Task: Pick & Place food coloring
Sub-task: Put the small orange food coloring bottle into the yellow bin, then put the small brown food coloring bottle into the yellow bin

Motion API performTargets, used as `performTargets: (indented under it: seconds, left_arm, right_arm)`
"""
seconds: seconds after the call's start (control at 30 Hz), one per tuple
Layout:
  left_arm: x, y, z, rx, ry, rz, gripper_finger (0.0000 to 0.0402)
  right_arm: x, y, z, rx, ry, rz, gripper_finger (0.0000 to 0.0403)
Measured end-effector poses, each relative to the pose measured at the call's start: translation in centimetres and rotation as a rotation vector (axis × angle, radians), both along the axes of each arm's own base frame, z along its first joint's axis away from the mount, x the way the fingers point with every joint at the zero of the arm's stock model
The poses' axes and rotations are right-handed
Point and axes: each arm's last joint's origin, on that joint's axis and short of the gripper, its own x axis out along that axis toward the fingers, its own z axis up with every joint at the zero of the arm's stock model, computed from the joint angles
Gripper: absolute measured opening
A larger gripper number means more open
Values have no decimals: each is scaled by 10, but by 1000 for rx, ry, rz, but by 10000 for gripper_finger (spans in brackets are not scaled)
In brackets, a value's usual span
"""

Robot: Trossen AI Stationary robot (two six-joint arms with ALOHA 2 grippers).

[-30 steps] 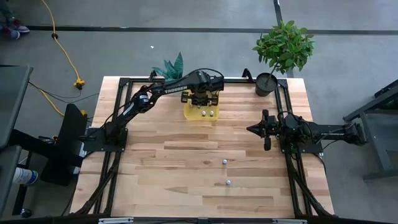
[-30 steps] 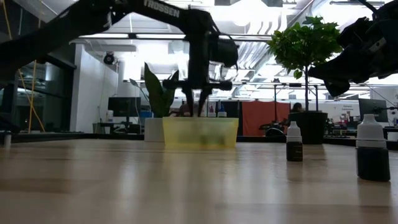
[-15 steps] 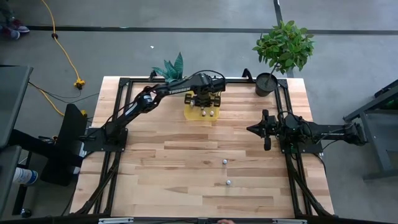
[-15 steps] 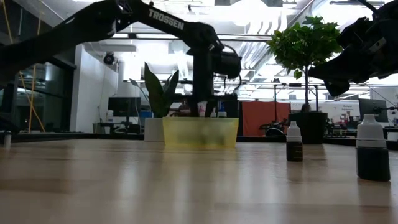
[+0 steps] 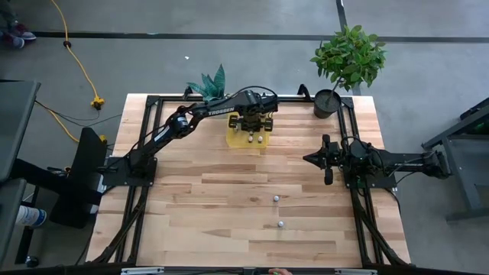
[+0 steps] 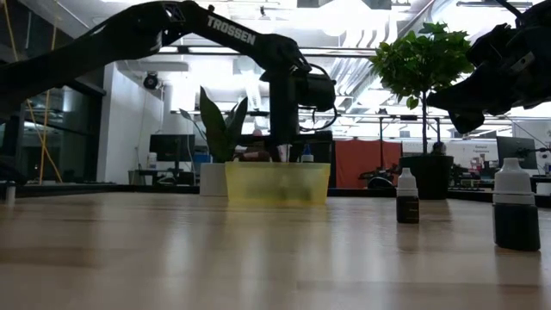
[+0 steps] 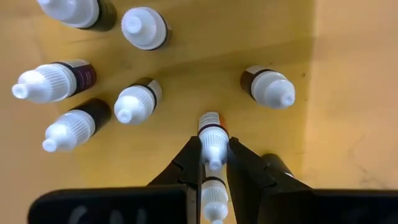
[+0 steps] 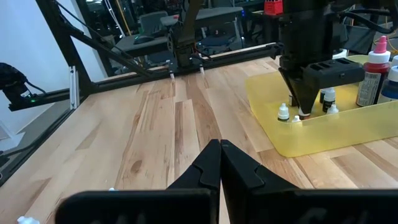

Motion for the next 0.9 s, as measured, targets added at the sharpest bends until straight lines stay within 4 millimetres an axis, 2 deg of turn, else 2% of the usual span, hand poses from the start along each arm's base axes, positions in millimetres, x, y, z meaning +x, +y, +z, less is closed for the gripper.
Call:
performTargets:
  seconds: [0.13,0.43,0.6,0.77,0.9]
  left_arm:
    - [0,0,-1,1,2,-13,54]
    - [2,1,4,18,-9,-58,136]
    - [3,1,10,28,-22,-85,161]
    - [-2,-1,29,49,-42,-125,170]
    - [-11,-4,56,90,-70,-132,170]
  right_arm:
    - [0,0,0,0,0,0,0]
    - [0,0,0,0,0,0,0]
    - [0,0,0,0,0,0,0]
    - [0,0,0,0,0,0,0]
    - [0,0,0,0,1,0,0]
